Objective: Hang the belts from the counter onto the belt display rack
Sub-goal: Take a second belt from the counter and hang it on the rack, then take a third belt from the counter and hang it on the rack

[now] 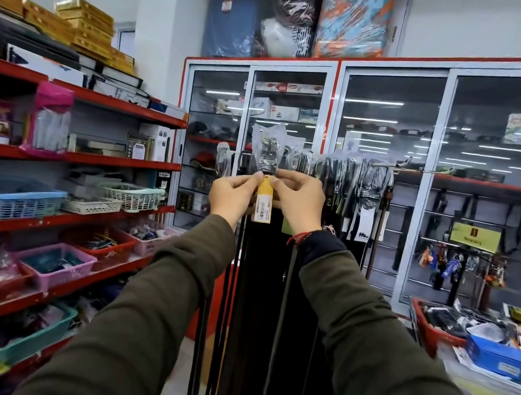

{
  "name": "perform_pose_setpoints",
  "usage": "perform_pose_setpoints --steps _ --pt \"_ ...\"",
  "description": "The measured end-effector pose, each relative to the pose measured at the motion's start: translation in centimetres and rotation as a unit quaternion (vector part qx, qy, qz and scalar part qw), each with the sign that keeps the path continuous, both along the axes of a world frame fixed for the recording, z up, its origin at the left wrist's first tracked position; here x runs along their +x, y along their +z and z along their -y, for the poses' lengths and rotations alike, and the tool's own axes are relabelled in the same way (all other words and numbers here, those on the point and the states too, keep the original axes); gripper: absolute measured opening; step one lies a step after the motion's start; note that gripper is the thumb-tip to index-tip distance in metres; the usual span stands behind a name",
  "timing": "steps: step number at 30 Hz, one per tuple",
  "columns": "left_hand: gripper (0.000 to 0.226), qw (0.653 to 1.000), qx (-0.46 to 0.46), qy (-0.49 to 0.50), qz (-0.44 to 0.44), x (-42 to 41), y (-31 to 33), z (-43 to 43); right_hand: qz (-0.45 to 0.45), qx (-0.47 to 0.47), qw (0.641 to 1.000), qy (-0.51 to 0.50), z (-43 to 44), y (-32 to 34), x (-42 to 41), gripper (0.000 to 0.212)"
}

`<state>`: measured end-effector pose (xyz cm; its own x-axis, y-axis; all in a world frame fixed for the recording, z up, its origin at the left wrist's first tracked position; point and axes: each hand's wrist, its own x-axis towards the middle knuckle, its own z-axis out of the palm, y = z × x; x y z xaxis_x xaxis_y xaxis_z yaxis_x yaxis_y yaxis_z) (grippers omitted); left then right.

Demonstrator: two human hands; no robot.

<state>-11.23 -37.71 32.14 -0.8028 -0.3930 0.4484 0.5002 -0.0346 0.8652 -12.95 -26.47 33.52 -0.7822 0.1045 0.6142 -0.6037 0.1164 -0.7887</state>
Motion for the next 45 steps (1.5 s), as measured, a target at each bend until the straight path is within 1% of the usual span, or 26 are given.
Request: perform_pose_setpoints --steps 3,5,8,9,11,12,13,16,19,22,27,32,37,41,43,45 --pt "0.031 0.993 -0.082 0.077 -0.018 -0.8 -1.1 -0.9 -0.037 0.064 0.996 -0.041 -0.2 -1.3 -0.5 0.029" --pt "0.04 0.978 -0.145 0.139 -0.049 -0.7 -2.5 -1.8 -0.072 0.099 0.989 -0.082 -0.6 -2.6 -0.5 0.031" --pt "0.056 0.954 -0.202 0.188 -0.114 -0.6 -5.4 -3.5 -0.123 0.11 0.978 -0.13 -1.8 -5.6 -0.4 0.031" --pt "0.06 0.941 -0.232 0.21 -0.126 -0.6 -6.5 -4.0 -0.134 0.116 0.974 -0.143 -2.3 -6.7 -0.4 0.031" --pt "0.065 0.904 -0.314 0.26 -0.131 -0.8 -9.2 -5.0 -0.146 0.142 0.963 -0.174 -3.6 -9.4 -0.1 0.033" --pt "0.066 0.887 -0.35 0.271 -0.134 -0.8 -10.4 -5.5 -0.151 0.158 0.956 -0.195 -4.3 -10.6 0.1 0.035" --pt "0.065 0.877 -0.375 0.268 -0.139 -0.9 -11.8 -6.1 -0.152 0.175 0.948 -0.217 -5.1 -12.0 0.4 0.037" --pt "0.061 0.869 -0.422 0.214 -0.146 -0.9 -16.0 -8.2 -0.132 0.231 0.921 -0.284 -7.6 -16.1 1.4 0.043" --pt "0.058 0.873 -0.445 0.152 -0.129 -0.6 -20.2 -10.7 -0.076 0.273 0.906 -0.313 -10.4 -20.2 2.6 0.047" --pt "0.057 0.874 -0.465 0.087 -0.111 0.0 -24.0 -13.6 -0.005 0.276 0.9 -0.337 -13.7 -24.2 4.0 0.048" --pt "0.052 0.865 -0.494 -0.018 -0.082 1.6 -29.0 -19.8 0.125 0.268 0.869 -0.398 -20.2 -29.6 6.6 0.051" --pt "0.047 0.853 -0.506 -0.118 -0.051 3.3 -32.5 -27.1 0.25 0.237 0.824 -0.451 -28.0 -33.7 9.6 0.053" --pt "0.046 0.814 -0.535 -0.222 -0.047 4.6 -34.9 -34.6 0.344 0.184 0.781 -0.487 -35.7 -36.1 12.9 0.053" --pt "0.048 0.781 -0.54 -0.314 -0.023 5.6 -36.2 -40.6 0.408 0.217 0.742 -0.485 -42.2 -37.7 14.7 0.054" --pt "0.051 0.75 -0.561 -0.351 -0.005 5.8 -36.9 -43.2 0.438 0.245 0.72 -0.48 -45.4 -38.0 15.1 0.055" --pt "0.054 0.7 -0.61 -0.372 0.006 6.0 -37.6 -45.8 0.46 0.287 0.691 -0.478 -48.4 -38.0 15.2 0.057"
